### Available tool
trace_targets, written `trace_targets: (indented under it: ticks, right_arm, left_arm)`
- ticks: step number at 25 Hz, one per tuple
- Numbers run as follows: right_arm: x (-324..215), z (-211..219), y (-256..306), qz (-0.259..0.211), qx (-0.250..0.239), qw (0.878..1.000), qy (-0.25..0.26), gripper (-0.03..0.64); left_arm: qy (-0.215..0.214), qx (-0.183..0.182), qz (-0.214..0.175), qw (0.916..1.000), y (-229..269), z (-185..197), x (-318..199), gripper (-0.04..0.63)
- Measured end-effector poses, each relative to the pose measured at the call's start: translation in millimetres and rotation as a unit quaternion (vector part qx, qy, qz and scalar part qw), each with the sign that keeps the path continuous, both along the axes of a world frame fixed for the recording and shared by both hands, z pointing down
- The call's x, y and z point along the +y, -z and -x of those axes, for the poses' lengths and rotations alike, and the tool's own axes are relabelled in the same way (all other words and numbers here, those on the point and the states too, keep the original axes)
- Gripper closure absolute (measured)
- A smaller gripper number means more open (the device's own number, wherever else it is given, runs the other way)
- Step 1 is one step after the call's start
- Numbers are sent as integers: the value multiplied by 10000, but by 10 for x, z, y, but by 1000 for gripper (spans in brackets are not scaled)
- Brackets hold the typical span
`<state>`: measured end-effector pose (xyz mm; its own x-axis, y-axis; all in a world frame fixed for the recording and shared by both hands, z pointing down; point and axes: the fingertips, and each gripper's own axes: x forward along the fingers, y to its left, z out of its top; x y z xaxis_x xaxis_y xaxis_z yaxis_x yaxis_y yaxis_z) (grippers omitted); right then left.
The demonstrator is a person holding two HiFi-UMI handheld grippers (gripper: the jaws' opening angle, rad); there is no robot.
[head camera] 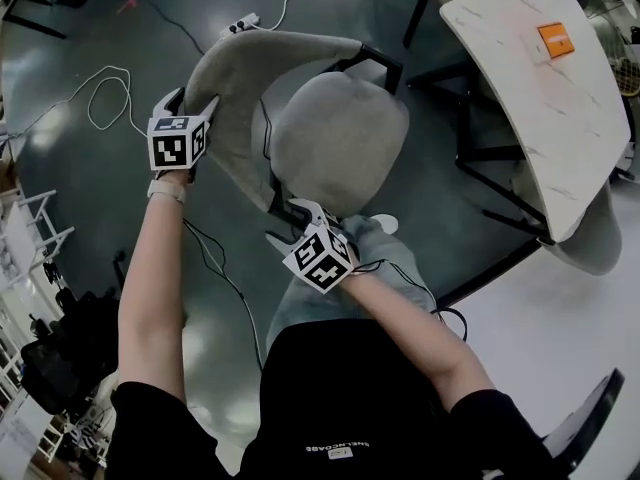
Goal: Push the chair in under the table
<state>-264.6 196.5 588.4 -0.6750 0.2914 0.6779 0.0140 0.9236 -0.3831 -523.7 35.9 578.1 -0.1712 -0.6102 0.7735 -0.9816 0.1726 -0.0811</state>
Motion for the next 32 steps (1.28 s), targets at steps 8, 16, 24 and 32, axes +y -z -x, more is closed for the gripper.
trace_targets:
  ticks: [8, 16, 24, 32]
  right_arm:
    - [225, 83, -710, 65, 473, 9981, 377, 336]
    - [451, 27, -1385, 229, 1027, 9926, 606, 336]
    - [599, 53, -1772, 1, 1202, 9904, 679, 337]
    - [568, 58, -1882, -285, 1373, 9886, 550, 365]
  left_arm:
    - [77, 203, 241, 9995, -455, 20, -122, 295]
    - [348, 141, 447, 9983, -517, 92, -98, 306]
    - [699, 138, 328, 9969, -536, 155, -74, 327]
    - [773, 18, 269, 9966, -517, 162, -62, 327]
